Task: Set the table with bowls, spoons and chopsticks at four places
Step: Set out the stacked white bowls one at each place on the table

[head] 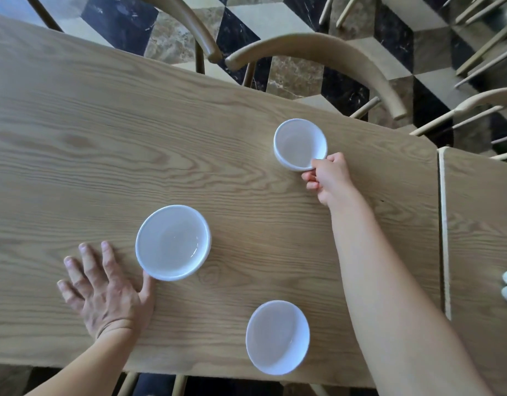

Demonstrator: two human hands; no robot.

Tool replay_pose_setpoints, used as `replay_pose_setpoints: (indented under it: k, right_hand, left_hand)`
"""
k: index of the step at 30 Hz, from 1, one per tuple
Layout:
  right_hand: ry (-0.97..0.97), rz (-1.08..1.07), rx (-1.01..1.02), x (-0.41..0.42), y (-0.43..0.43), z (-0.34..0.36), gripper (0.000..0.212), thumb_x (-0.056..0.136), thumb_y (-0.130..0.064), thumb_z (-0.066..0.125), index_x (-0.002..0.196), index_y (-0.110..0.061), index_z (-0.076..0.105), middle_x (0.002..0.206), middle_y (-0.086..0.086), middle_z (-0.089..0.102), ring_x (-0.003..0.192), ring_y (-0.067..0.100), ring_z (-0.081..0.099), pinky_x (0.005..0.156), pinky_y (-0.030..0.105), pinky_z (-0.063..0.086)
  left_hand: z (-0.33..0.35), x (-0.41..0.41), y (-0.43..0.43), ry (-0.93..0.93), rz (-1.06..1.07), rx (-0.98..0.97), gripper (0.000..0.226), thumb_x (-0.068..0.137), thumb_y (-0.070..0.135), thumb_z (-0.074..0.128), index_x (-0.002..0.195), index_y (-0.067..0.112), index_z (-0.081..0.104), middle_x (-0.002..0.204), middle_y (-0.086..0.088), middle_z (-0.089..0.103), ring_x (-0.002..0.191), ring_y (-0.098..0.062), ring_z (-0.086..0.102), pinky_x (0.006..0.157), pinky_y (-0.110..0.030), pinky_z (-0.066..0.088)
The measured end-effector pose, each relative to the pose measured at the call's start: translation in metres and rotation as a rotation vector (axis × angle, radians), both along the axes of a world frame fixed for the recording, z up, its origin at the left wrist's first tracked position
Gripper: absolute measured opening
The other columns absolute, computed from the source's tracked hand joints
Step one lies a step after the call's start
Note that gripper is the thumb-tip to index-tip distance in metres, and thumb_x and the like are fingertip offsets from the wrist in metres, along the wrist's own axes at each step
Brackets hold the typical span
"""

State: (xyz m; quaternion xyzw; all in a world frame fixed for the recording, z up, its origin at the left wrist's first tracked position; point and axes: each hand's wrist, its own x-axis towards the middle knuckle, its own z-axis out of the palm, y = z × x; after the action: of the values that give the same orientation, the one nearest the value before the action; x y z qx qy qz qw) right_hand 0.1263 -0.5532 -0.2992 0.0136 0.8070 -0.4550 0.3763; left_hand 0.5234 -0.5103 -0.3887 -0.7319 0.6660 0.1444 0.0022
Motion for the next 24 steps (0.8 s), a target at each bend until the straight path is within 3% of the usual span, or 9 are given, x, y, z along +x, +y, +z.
replay_pose_setpoints:
  k: [10,15,17,19,21,24]
  right_hand:
    - [0.04,-0.05,-0.008,-0.023,-0.026,-0.001,0.009,0.096,-0.006,0.045,0.104,-0.01,0.046,0.07,0.009,0.055,0.043,0.013,0.049,0.034,0.018,0.031]
    - [0.009,-0.083,-0.034,-0.004,-0.008,0.01,0.004,0.094,-0.01,0.049,0.09,-0.011,0.049,0.066,0.01,0.052,0.04,0.014,0.047,0.035,0.017,0.028]
    - [-0.029,-0.067,-0.075,0.019,0.001,0.012,0.001,0.095,-0.011,0.05,0.095,-0.011,0.051,0.066,0.009,0.053,0.038,0.012,0.045,0.034,0.015,0.026]
    - [-0.124,0.034,-0.105,0.051,0.013,0.017,0.004,0.097,-0.017,0.053,0.096,-0.013,0.051,0.066,0.008,0.055,0.035,0.01,0.042,0.033,0.014,0.024]
    - [-0.296,0.266,-0.085,0.117,0.032,0.013,0.014,0.098,-0.028,0.056,0.096,-0.014,0.053,0.067,0.007,0.058,0.033,0.01,0.041,0.033,0.014,0.023]
    - [-0.295,0.53,-0.02,0.155,0.053,0.015,0.029,0.091,-0.043,0.063,0.099,-0.017,0.054,0.069,0.003,0.06,0.034,0.011,0.043,0.033,0.016,0.023]
  left_hand:
    - [-0.002,-0.001,0.002,-0.008,-0.003,-0.024,0.097,0.073,0.064,0.04,0.154,0.014,0.024,0.165,-0.014,0.009,0.153,-0.032,-0.003,0.12,-0.054,-0.004]
    - [-0.002,-0.006,-0.001,-0.022,-0.014,-0.028,0.096,0.073,0.065,0.039,0.154,0.014,0.025,0.165,-0.015,0.011,0.153,-0.031,-0.003,0.12,-0.052,-0.005]
    - [0.0,-0.012,-0.01,-0.014,-0.013,-0.01,0.096,0.074,0.066,0.037,0.154,0.014,0.024,0.165,-0.015,0.011,0.153,-0.032,-0.003,0.12,-0.053,-0.005]
    - [0.002,-0.017,-0.012,-0.008,-0.017,0.019,0.097,0.076,0.066,0.036,0.155,0.013,0.023,0.166,-0.015,0.01,0.153,-0.032,-0.004,0.12,-0.053,-0.004]
    - [0.007,0.015,-0.001,-0.099,0.005,-0.003,0.097,0.076,0.067,0.035,0.155,0.012,0.024,0.166,-0.015,0.01,0.153,-0.033,-0.003,0.12,-0.055,-0.003]
    - [0.006,0.015,0.004,-0.085,-0.006,0.025,0.097,0.076,0.068,0.033,0.155,0.013,0.024,0.166,-0.015,0.011,0.153,-0.034,-0.002,0.121,-0.056,-0.001]
